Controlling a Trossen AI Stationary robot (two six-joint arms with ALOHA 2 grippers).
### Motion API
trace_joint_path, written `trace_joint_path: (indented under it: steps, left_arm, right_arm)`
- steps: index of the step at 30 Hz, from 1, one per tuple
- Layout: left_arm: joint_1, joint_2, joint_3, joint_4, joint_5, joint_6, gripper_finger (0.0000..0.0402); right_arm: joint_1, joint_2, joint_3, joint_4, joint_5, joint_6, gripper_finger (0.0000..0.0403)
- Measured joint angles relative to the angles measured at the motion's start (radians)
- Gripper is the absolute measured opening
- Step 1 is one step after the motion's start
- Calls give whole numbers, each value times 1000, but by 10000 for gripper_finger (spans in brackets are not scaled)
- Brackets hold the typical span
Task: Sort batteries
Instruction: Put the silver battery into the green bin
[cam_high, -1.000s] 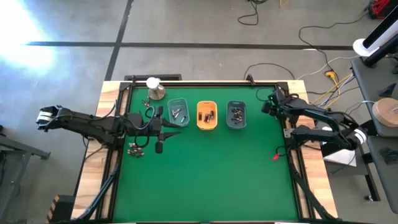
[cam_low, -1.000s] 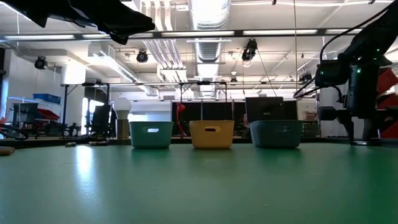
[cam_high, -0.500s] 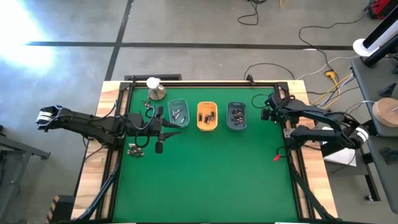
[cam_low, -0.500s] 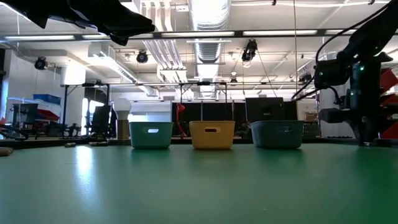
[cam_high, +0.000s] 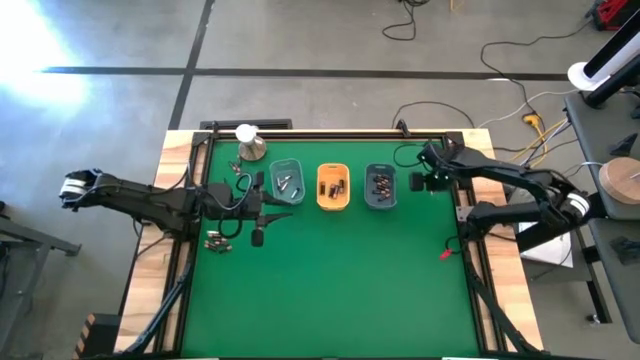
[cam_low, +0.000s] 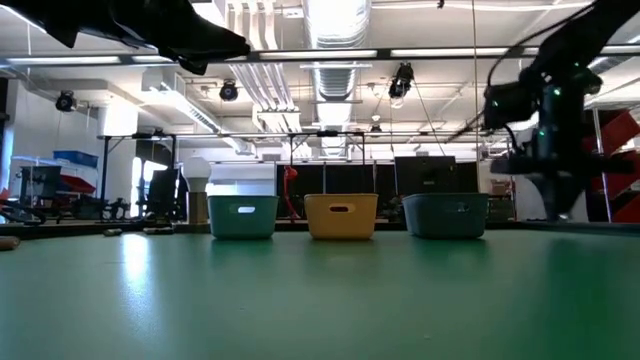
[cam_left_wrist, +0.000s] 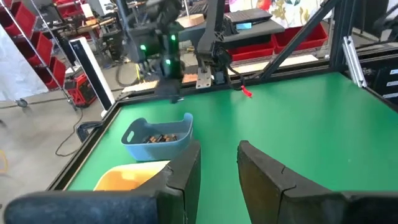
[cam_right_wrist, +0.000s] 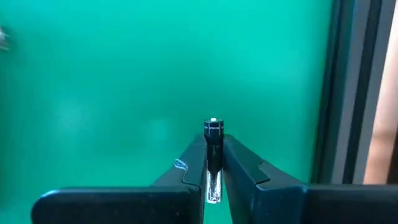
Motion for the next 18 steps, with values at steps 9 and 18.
trace_joint_path:
  steps: [9, 18]
  left_arm:
    - [65, 79, -166, 536, 122, 38, 87]
    - [254, 288, -199, 875, 330, -215, 107]
  right_arm:
    - [255, -26, 208, 110, 53, -64, 28]
    - [535, 17, 217, 773, 101, -250, 27]
